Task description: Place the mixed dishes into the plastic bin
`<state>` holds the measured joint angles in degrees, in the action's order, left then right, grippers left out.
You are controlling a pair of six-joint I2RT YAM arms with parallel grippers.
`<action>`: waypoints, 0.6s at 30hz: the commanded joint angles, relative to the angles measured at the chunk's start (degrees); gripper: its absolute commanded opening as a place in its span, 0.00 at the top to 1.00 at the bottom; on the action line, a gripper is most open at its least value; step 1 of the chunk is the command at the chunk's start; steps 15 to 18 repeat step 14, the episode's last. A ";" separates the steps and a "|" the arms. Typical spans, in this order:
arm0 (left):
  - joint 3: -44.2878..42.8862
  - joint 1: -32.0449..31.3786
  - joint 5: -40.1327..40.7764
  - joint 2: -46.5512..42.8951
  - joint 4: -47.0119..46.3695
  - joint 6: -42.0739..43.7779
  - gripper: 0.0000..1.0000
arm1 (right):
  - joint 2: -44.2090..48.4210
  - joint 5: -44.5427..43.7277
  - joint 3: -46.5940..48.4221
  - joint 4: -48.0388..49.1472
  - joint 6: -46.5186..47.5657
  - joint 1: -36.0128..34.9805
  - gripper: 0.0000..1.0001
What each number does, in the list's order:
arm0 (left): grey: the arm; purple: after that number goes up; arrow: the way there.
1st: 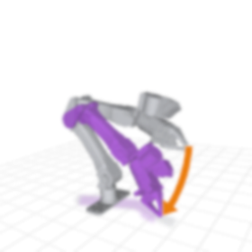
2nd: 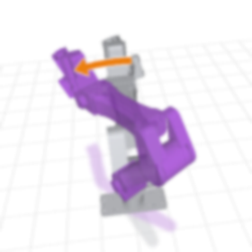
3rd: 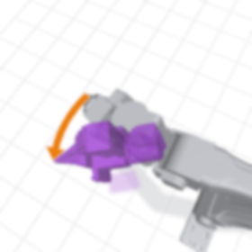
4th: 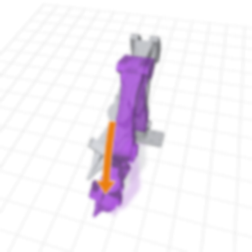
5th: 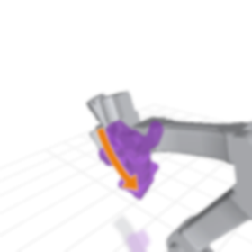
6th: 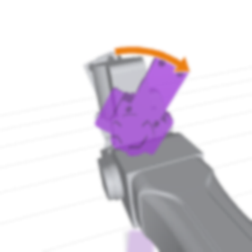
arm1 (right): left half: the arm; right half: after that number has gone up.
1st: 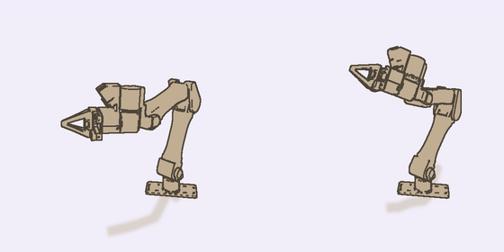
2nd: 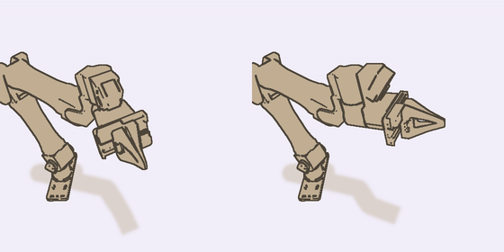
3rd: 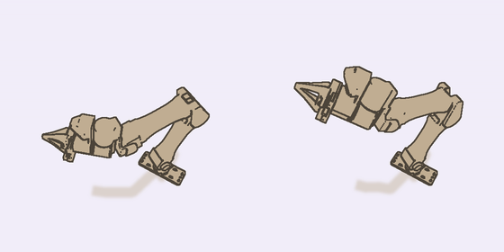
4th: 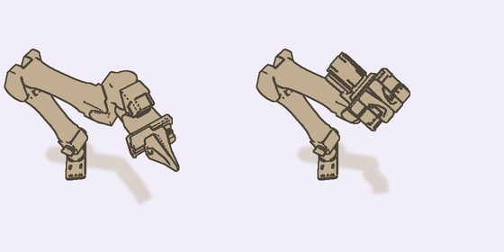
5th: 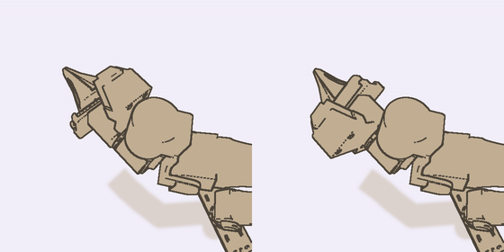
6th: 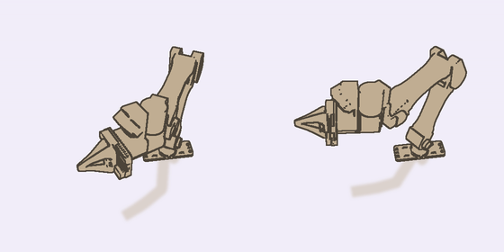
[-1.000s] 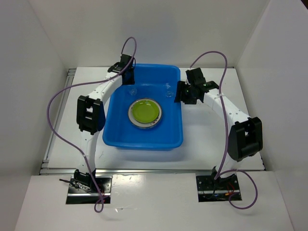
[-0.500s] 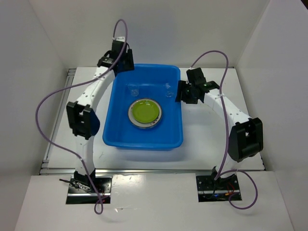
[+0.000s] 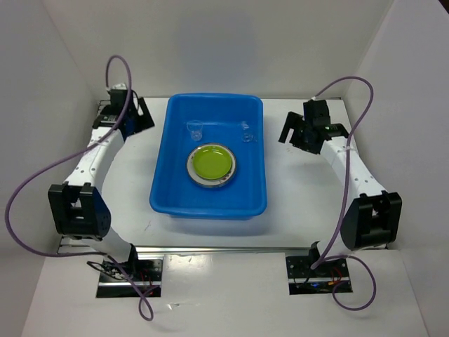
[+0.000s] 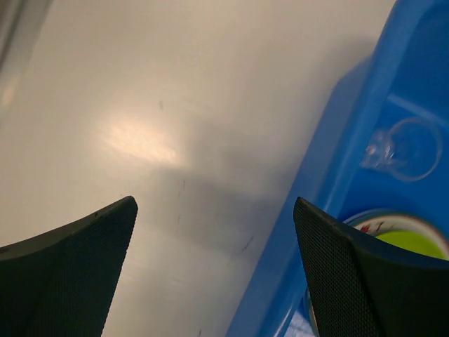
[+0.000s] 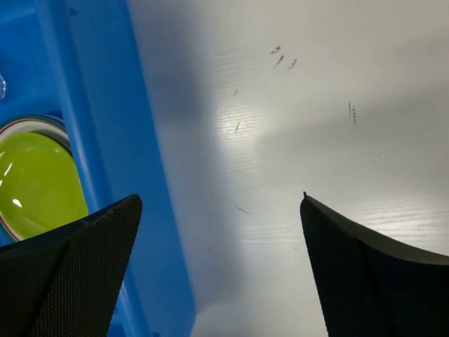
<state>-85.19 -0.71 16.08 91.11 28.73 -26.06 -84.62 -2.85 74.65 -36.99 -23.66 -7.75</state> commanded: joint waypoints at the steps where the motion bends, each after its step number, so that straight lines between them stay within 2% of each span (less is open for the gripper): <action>1: 5.09 -0.78 -1.22 -2.86 1.85 -2.68 0.01 | 2.52 -2.60 -0.38 -1.84 -2.00 -0.43 0.00; 5: 11.86 -0.78 -0.27 -11.20 1.85 -3.29 0.01 | 6.65 -2.07 -3.89 -2.47 -2.00 -0.43 0.00; 9: 11.89 -0.78 0.89 -19.38 4.56 -3.29 0.01 | 13.23 -2.77 -6.44 -3.09 -2.53 -0.43 0.00; 18: 13.11 -0.78 -0.95 -23.16 5.28 -4.43 0.01 | 15.27 -4.62 -6.98 -3.09 -3.06 -0.43 0.00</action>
